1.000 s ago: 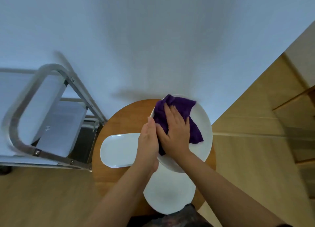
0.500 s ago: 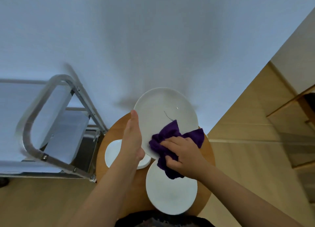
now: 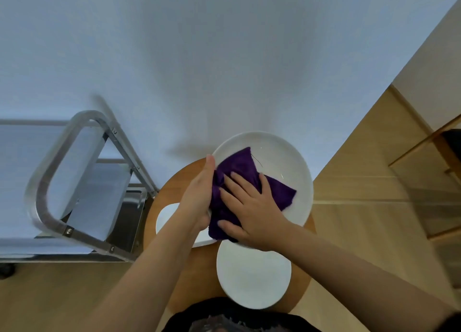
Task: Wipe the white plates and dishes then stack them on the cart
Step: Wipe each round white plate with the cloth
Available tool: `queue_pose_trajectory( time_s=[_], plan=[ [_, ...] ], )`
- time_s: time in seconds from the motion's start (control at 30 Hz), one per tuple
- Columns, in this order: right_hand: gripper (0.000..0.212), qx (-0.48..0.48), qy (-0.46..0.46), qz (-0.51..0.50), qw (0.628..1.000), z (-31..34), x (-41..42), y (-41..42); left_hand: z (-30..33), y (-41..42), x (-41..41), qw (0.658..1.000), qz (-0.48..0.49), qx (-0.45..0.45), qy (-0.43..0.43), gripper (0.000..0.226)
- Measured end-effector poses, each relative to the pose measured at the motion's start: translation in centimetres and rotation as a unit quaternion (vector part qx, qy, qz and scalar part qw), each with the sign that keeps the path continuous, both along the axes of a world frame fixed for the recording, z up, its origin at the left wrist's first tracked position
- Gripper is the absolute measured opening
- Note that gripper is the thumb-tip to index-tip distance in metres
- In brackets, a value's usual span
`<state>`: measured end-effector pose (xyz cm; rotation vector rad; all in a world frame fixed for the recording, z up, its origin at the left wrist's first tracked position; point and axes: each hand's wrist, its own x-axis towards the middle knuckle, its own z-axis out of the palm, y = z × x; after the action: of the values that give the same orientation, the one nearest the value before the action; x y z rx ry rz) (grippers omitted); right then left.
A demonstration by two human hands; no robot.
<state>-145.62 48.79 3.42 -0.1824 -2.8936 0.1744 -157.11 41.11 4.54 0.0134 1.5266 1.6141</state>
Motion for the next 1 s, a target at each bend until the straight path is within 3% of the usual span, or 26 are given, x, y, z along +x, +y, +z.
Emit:
queue_pose_trajectory(
  time_s=[0.27,0.37,0.53,0.73,0.8,0.9,1.0],
  plan=[
    [0.065,0.063,0.014,0.061,0.996,0.8,-3.0,4.7,1.0,-1.0,-0.2,0.999,-0.016,0.046,0.005,0.059],
    [0.073,0.021,-0.003,-0.038,0.999,1.4,-3.1,5.8,1.6,-1.4,-0.8,0.998,0.024,0.049,0.024,0.062],
    [0.089,-0.023,-0.039,-0.169,0.985,-0.1,-1.2,3.2,2.5,-1.2,-1.6,0.993,0.103,0.015,0.059,0.040],
    [0.105,-0.194,-0.045,-0.151,0.968,-1.2,-0.7,-2.8,2.3,-0.2,-0.7,0.989,0.133,0.016,0.053,0.038],
    [0.098,-0.213,-0.011,-0.144,0.966,-1.1,-1.1,-3.3,2.3,0.3,-0.5,0.989,0.141,0.022,0.037,0.047],
    [0.067,-0.225,0.090,-0.157,0.957,-0.9,-1.3,-3.7,2.5,0.8,-0.4,0.991,0.129,-0.003,0.034,0.049],
    [0.041,-0.250,0.125,-0.179,0.943,-0.1,-1.6,-3.7,3.3,1.2,-0.4,0.995,0.080,-0.026,0.060,0.048]
  ],
)
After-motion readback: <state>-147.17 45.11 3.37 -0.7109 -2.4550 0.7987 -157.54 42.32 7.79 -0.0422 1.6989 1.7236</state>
